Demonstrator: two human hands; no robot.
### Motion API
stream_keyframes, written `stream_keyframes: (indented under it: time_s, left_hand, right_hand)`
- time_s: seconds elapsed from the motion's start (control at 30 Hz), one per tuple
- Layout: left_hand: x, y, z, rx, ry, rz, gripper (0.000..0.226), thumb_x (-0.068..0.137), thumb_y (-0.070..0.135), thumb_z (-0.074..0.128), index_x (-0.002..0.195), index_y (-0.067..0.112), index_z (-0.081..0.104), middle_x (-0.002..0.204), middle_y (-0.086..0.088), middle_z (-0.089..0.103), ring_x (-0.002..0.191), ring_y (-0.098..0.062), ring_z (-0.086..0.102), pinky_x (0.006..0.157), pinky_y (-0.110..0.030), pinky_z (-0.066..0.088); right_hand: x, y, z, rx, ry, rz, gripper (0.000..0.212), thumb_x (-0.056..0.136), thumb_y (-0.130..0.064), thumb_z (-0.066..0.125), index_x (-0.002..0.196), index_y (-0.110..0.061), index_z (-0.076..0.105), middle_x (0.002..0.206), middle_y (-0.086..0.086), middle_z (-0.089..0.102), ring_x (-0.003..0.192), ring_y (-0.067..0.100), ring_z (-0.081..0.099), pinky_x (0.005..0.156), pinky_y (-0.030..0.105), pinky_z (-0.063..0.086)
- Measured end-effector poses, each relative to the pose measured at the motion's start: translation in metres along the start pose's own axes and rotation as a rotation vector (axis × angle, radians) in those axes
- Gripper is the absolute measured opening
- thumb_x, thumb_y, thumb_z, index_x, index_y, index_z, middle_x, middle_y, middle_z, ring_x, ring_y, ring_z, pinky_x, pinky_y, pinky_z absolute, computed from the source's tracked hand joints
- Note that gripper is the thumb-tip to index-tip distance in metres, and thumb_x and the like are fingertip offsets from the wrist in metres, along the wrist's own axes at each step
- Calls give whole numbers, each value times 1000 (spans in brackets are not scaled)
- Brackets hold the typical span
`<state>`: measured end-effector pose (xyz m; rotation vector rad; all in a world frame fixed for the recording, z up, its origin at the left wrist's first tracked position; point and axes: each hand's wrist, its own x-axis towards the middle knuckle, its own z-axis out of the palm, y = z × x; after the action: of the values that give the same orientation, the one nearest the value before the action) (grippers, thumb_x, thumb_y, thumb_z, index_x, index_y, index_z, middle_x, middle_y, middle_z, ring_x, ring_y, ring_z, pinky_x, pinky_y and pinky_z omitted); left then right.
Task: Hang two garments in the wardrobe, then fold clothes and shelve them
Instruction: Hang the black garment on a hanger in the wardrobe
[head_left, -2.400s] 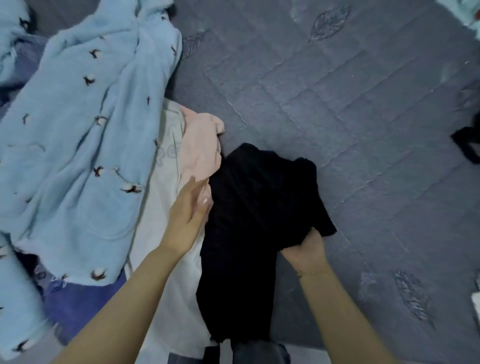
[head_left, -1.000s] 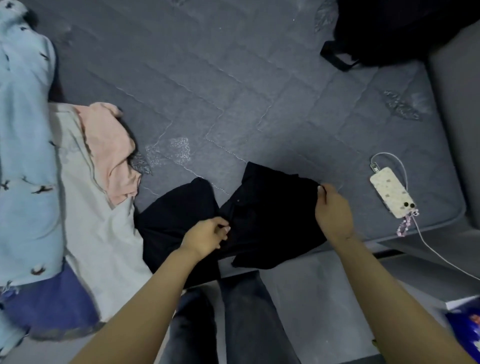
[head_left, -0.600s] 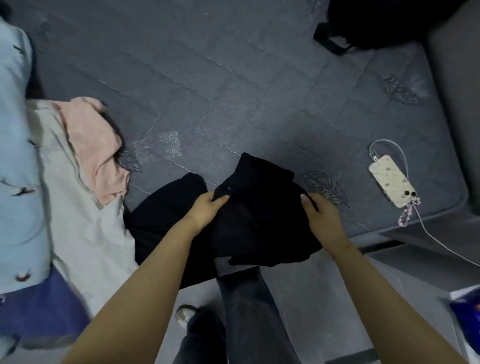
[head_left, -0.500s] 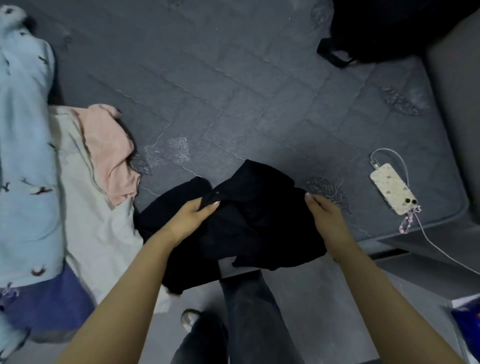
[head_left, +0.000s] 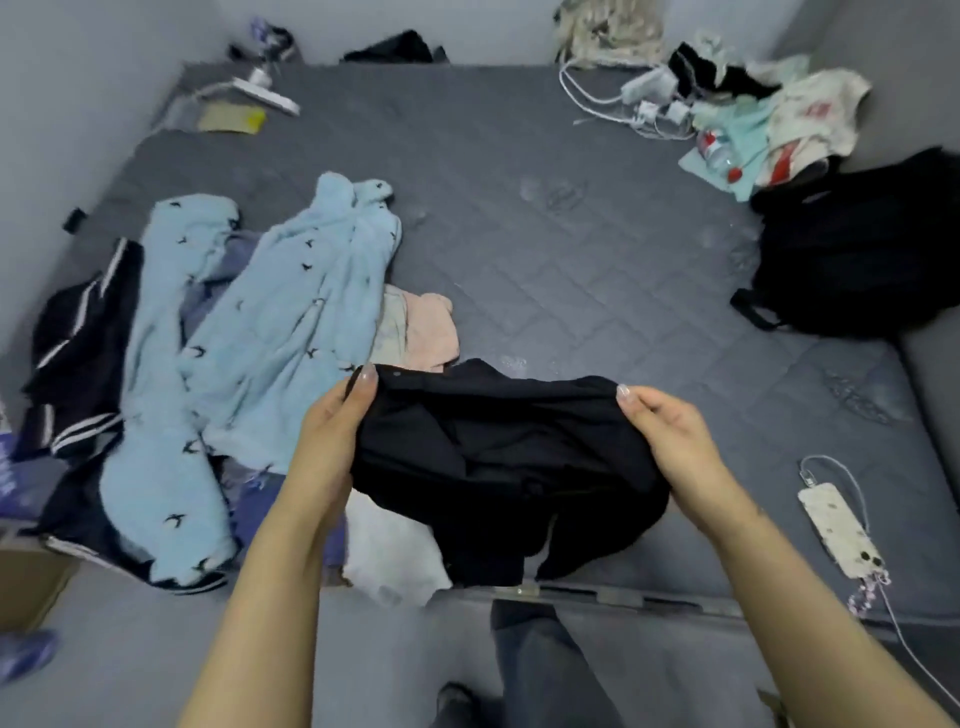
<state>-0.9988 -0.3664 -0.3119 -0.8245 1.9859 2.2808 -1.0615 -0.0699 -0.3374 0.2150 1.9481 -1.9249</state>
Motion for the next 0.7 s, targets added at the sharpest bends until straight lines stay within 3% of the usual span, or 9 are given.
stream_keyframes:
  time_s: [0.2,0.33,0.5,0.6,0.7]
  left_hand:
    - [-100,84,-75,-96,130,179,38,80,53,64,98,21,76,108,-5,73,100,-19,70,74,-26,55]
    - [-156,140,-109,-105,231,333,44,77,60,66,98,23,76,109,-5,73,100,-18,70,79,-29,53]
    - [-221,196,-130,-125,469,578,31,84,47,61,93,22,77,99,-4,75,89,-13,71,71,-22,56]
    - [-262,218,-136,-73,651,652,32,82,49,62,92,22,76,95,1,75,84,-10,69,70,-19,55]
    - [-299,224,-138,-5,845,697,32,83,48,62,93,20,75,94,3,75,85,-9,68,73,-19,54]
  right_hand:
    - [-41,-99,62,-101,-205,-217,26,97,-25,55,109,-10,71,103,2,75,96,12,69,83,23,53]
    - [-55,-175,105,-189,-368,-422,21,98,-23,55,103,-14,74,103,0,75,96,9,67,82,17,52]
    - [-61,-259,163,-278,-478,-740,22,100,-27,53,97,-22,73,95,-10,75,91,3,66,83,20,50]
    - [-62,-300,200,-253,-513,-907,27,100,-28,52,98,-10,72,95,0,73,91,17,66,88,35,49]
    - [-73,-328,238,-177,-653,-956,28,100,-24,52,94,-4,71,92,3,70,85,11,60,82,33,47]
